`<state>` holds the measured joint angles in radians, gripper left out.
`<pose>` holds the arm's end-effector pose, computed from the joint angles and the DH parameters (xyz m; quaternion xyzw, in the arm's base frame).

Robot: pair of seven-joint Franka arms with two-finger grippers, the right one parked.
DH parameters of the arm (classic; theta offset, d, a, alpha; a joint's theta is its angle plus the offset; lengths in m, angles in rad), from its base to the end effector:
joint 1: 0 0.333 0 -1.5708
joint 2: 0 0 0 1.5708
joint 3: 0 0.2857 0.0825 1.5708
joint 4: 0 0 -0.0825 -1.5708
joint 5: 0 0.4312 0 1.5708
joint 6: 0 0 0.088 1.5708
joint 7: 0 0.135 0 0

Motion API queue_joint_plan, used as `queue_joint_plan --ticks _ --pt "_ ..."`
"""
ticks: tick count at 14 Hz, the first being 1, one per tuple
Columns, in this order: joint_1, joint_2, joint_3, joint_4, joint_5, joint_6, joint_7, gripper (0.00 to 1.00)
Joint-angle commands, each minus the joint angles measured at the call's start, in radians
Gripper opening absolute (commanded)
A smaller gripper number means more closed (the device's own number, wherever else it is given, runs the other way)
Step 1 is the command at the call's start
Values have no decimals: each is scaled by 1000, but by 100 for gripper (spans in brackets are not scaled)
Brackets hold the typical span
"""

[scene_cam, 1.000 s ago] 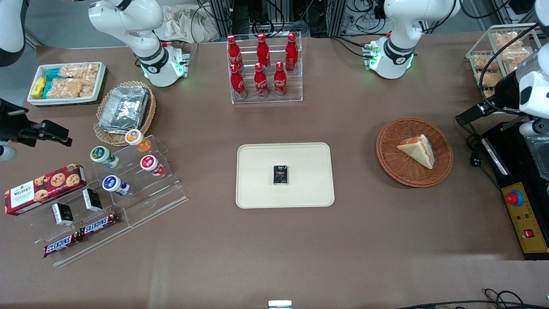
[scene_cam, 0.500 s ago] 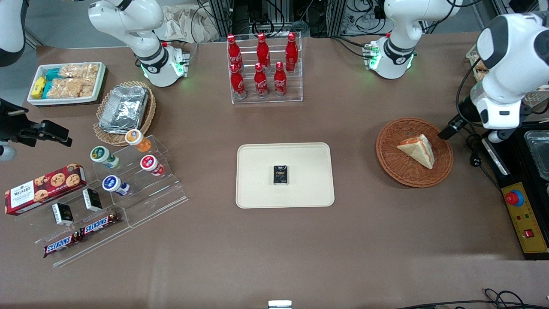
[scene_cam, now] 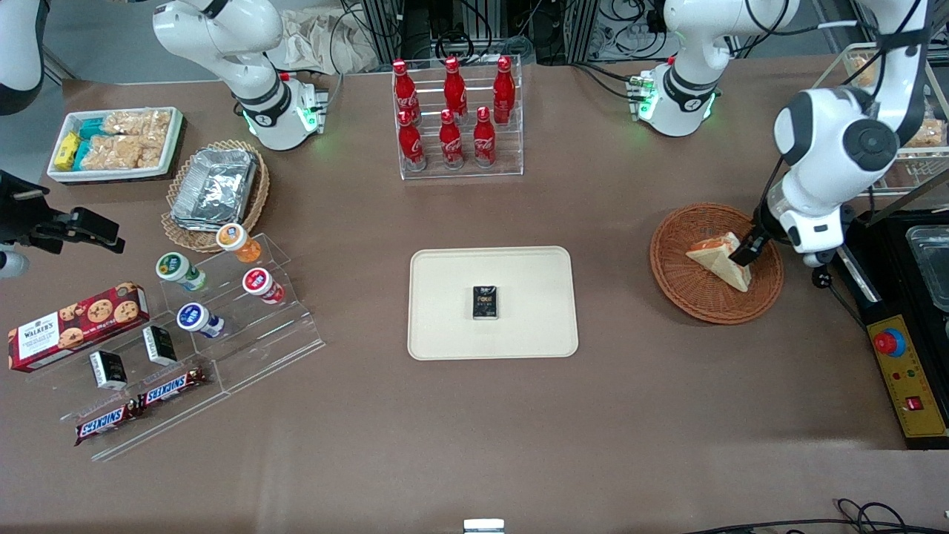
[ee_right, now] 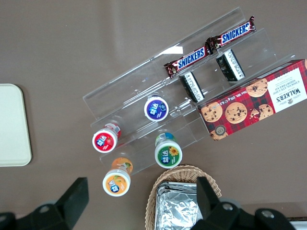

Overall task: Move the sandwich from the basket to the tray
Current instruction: 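Lower the left gripper and close it on the wrapped sandwich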

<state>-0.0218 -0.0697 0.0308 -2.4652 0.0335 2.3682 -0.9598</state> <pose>0.4999 0.0053 0.2257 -0.8904 -0.4548 0.0073 0.0156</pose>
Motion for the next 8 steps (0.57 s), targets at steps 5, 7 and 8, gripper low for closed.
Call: queue_joint_plan --ticks 5,7,8 --pt "5 99 -5 -118 19 243 -48 100" --pt "13 103 -3 -126 19 258 -46 92" --pt "22 103 -5 -124 19 256 -46 46"
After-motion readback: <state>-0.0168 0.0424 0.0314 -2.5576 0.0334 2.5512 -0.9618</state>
